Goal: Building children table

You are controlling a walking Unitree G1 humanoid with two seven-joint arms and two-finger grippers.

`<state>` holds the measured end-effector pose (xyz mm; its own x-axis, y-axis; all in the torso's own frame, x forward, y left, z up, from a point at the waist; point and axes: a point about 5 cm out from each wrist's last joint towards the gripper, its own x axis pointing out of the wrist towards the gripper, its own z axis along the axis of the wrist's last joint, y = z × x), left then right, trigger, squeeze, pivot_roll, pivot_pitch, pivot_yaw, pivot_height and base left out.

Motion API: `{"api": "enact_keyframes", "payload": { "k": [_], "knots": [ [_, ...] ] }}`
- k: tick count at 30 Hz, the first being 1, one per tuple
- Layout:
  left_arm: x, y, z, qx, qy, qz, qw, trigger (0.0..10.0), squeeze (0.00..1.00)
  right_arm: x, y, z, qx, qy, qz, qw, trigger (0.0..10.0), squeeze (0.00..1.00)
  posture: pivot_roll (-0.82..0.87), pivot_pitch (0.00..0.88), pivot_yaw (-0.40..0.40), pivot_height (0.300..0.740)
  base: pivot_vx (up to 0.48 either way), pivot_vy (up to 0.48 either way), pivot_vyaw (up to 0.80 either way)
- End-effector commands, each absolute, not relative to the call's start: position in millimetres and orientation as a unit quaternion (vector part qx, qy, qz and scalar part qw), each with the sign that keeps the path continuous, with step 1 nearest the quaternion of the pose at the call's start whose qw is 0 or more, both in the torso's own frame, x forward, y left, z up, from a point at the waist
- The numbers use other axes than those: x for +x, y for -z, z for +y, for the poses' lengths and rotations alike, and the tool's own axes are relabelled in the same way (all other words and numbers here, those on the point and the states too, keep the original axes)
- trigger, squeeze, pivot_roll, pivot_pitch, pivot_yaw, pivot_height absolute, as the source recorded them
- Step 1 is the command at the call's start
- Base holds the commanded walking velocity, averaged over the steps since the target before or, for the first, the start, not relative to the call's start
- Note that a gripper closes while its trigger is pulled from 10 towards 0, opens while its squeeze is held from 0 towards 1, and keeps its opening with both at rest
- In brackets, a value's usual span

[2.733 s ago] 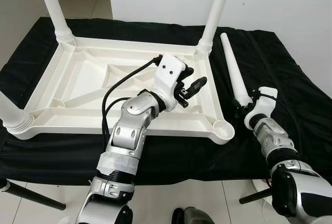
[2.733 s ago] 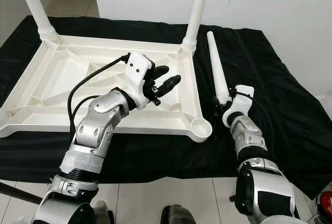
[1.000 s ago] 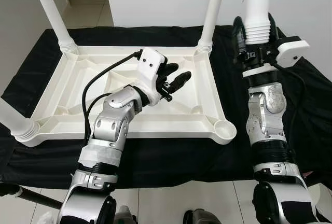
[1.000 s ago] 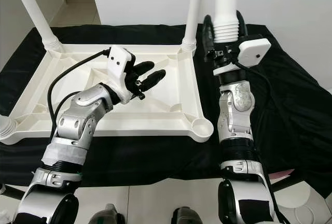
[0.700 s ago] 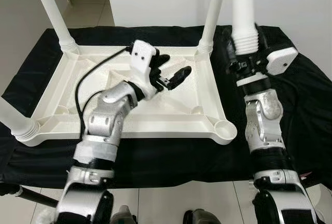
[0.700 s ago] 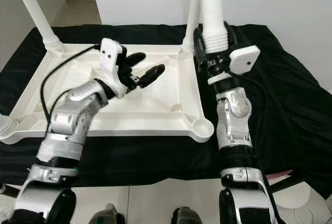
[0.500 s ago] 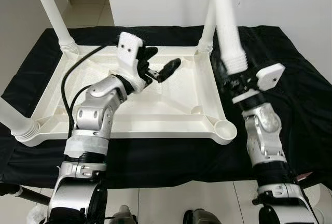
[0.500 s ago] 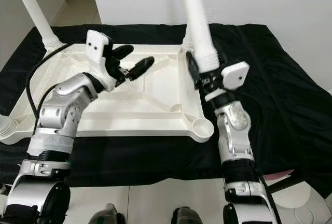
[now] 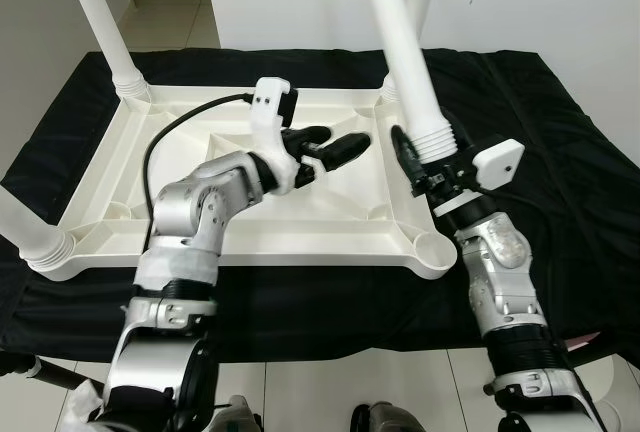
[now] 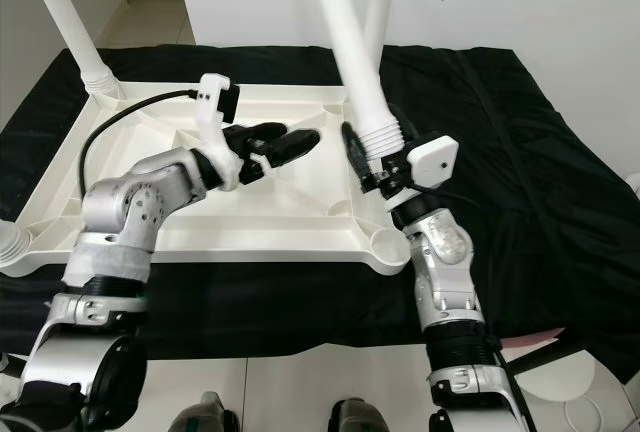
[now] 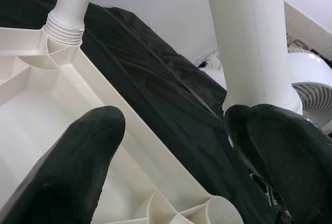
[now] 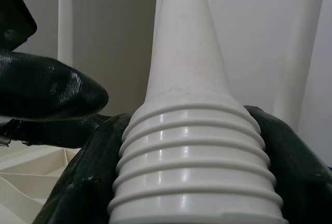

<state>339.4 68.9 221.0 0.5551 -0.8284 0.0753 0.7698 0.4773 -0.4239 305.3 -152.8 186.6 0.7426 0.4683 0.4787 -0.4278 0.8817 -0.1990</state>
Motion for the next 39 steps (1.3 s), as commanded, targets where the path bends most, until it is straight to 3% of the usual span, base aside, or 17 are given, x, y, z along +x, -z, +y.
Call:
{"api": "enact_keyframes", "payload": {
  "k": [1, 6, 16, 27, 33, 39],
  "knots": [
    [342, -222, 69, -0.24, 0.463, 0.083, 0.849, 10.0, 0.0, 304, -190, -149, -0.041, -0.25, -0.272, 0.928, 10.0, 0.0, 0.04, 0.0, 0.013, 0.74, 0.0, 0.0, 0.0],
    [345, -236, 67, -0.31, 0.474, 0.096, 0.819, 10.0, 0.0, 303, -186, -136, -0.041, -0.276, -0.261, 0.924, 10.0, 0.0, 0.06, 0.0, 0.001, 0.74, 0.0, 0.0, 0.0],
    [342, -244, 61, -0.348, 0.485, 0.1, 0.797, 10.0, 0.0, 299, -178, -126, -0.042, -0.294, -0.247, 0.922, 10.0, 0.0, 0.05, 0.0, -0.002, 0.74, 0.0, 0.0, 0.0],
    [360, -252, 66, -0.378, 0.448, 0.103, 0.803, 10.0, 0.0, 281, -162, -128, -0.039, -0.299, -0.22, 0.928, 10.0, 0.0, 0.03, 0.0, -0.012, 0.74, 0.0, 0.0, 0.0],
    [379, -269, 91, -0.382, 0.41, 0.09, 0.823, 10.0, 0.0, 270, -158, -134, -0.037, -0.3, -0.21, 0.93, 10.0, 0.0, 0.02, 0.0, -0.003, 0.74, 0.0, 0.0, 0.0],
    [386, -273, 99, -0.384, 0.399, 0.092, 0.828, 10.0, 0.0, 266, -158, -133, -0.035, -0.304, -0.206, 0.93, 10.0, 0.0, 0.02, 0.0, 0.0, 0.74, 0.0, 0.0, 0.0]
  ]
}}
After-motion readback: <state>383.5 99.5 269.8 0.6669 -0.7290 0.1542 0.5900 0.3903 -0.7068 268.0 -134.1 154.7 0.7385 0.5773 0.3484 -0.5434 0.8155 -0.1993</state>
